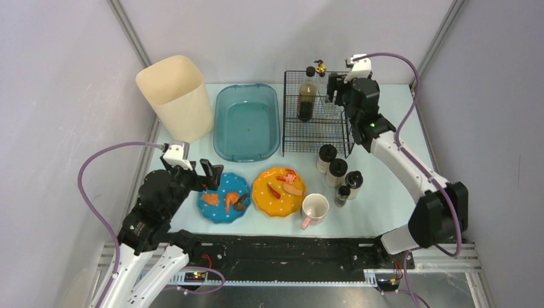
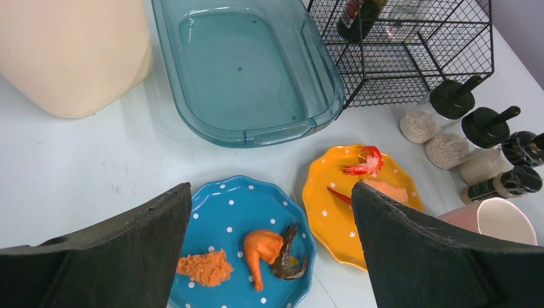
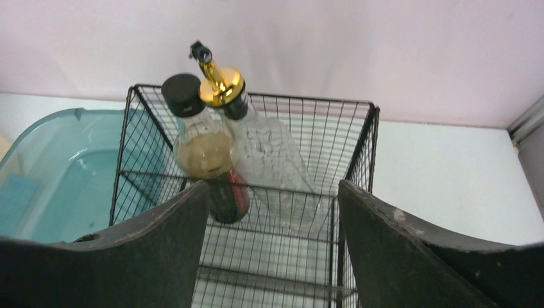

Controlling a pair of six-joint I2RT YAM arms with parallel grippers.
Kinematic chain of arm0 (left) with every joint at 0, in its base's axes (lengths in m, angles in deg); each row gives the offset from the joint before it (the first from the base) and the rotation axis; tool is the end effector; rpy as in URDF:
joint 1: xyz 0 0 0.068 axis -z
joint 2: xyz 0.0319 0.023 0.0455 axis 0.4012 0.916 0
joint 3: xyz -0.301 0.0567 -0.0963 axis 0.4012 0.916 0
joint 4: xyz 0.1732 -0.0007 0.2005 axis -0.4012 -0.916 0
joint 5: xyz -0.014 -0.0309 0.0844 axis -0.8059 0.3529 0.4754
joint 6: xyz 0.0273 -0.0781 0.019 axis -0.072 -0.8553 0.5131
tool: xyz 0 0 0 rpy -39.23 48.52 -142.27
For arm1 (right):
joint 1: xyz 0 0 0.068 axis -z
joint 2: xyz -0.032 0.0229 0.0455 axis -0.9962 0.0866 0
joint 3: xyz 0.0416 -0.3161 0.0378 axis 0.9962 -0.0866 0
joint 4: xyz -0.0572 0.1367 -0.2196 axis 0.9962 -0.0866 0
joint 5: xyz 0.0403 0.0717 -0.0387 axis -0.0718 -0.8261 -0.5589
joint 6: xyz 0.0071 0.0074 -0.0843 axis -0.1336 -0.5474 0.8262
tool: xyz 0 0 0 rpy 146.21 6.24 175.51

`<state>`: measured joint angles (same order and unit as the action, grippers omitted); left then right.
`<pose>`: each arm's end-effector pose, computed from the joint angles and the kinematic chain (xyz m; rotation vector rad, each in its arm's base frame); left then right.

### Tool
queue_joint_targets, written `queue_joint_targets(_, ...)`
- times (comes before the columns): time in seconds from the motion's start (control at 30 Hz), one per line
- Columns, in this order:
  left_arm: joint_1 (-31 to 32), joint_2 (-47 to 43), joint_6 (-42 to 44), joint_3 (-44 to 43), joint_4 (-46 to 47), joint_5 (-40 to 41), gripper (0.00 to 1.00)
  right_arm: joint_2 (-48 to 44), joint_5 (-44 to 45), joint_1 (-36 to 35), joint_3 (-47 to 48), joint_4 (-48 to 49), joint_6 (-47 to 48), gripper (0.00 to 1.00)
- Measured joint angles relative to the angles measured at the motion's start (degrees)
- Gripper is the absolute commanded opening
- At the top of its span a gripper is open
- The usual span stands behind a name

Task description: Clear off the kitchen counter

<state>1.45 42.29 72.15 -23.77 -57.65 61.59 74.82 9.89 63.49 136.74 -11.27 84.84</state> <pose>0.0874 -0.0305 0.3455 0.0970 1.8349 -0.3584 0.3568 0.1202 0.4226 -0.0981 1.6592 0.0871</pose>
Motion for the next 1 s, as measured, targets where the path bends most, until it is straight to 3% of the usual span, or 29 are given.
queue_joint_targets(0.47, 0.00, 1.14, 0.02, 0.00, 0.00, -0.02, 0.98, 16.55, 1.84, 0.52, 10.58, 4.87, 4.90, 0.75)
queue_joint_targets(1.0, -0.50, 2.23, 0.11, 0.00, 0.00, -0.22, 0.98, 23.74, -0.94, 2.62, 14.43, 9.11, 5.35, 0.67)
